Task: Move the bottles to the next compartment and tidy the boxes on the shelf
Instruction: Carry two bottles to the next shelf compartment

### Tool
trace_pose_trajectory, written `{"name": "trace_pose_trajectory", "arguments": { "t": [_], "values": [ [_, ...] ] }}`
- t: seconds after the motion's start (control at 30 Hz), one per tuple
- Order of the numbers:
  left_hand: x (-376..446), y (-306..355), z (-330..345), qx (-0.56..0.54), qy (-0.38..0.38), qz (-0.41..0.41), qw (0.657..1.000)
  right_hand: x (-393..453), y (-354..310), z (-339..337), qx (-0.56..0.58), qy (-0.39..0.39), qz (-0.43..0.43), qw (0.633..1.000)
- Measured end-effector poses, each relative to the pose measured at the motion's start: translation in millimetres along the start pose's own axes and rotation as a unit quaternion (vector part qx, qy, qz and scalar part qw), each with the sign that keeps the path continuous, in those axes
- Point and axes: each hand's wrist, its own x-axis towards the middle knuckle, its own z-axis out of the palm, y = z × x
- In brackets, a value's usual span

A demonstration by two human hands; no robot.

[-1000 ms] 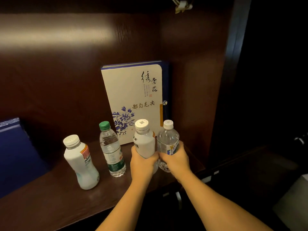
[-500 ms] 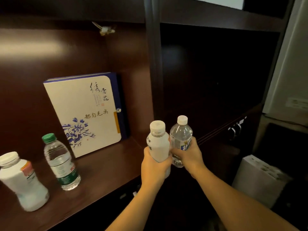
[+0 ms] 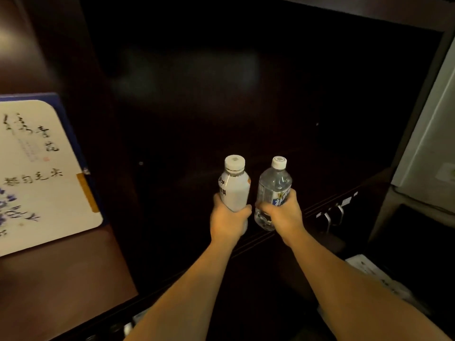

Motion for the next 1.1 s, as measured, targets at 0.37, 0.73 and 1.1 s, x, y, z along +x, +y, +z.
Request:
{"name": "trace_pose_trajectory", "arguments": {
  "t": [0.37, 0.73, 1.1],
  "values": [
    [64.4, -44.7, 54.3, -0.015, 0.071, -0.043, 0.996, 102.5, 56.7, 14.5, -0.011, -0.050, 0.027, 0.998],
    [76.1, -45.6, 67.5, 0.002, 0.067, -0.044, 0.997, 122.5, 65.6, 22.6, -0.005, -0.097, 0.017, 0.995],
    [0.9, -19.4, 17.1, 0.118, 0.068, 0.060, 0.989, 57.1, 26.4, 6.6, -0.018, 0.164, -0.020, 0.986]
  ]
}}
